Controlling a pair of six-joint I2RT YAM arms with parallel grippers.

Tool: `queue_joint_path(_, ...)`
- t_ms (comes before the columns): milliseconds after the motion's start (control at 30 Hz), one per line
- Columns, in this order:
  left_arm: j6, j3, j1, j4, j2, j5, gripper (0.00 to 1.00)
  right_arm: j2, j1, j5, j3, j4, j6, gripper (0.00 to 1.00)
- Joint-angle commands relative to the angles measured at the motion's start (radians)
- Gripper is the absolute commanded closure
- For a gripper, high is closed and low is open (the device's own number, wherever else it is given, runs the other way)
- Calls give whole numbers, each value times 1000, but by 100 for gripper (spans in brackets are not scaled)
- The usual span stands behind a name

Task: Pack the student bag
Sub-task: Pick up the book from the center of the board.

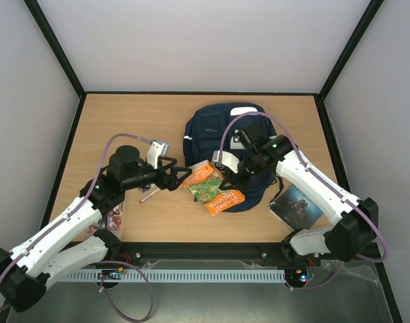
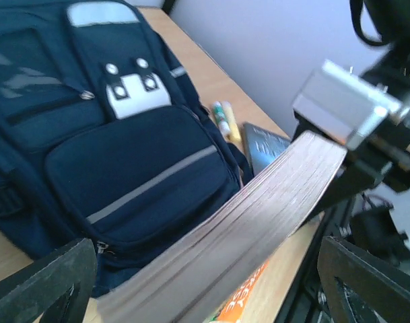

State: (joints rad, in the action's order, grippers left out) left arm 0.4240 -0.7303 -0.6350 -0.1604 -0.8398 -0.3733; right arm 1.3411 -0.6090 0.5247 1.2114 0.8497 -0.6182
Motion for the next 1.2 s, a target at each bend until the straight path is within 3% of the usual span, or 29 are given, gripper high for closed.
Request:
queue_joint_path(0,-202,-33,-11,0,-77,-248,8,-12,-5,61,100,155,-143,96)
queue_joint_path(133,-269,-70,-19,-42,-120,-347,8,22,-5,86,150,229,-165,96)
queue_joint_path(333,-326,-123,-98,-58,-217,-333,11,82,-10,95,225,349,-221,96)
queue_joint_path(533,-378,-196,-122,-109,-309,-387,28,93,-21,84,253,377,-222,96)
queue_joint_path(800,-385,-200,-123,-122,-323,-415,47,82,-21,102,233,378,-222,95)
queue_joint_path(933,-400,-219,-124,-141,-322,-404,47,87,-21,102,235,390,-227,95)
queue_joint_path(1067,-408,-227,-124,-142,-324,-388,34,90,-21,115,236,389,-221,95)
queue_joint_path(1167,-415,-240,-124,-146,-343,-424,47,92,-21,140,234,388,-216,95)
